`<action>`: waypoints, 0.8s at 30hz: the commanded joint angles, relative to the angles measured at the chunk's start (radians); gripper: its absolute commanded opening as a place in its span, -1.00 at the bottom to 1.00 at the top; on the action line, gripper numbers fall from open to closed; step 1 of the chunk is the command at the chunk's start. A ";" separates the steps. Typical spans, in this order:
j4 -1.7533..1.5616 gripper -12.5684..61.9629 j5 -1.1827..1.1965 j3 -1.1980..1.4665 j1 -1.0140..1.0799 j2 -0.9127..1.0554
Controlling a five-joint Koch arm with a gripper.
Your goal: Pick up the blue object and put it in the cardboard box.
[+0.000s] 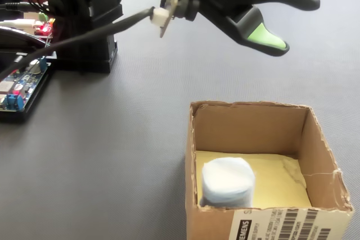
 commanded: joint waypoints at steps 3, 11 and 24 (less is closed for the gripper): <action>-0.069 0.26 0.015 0.025 -0.127 0.089; -0.074 0.26 0.011 0.225 -0.344 0.219; -0.075 0.28 0.011 0.526 -0.434 0.356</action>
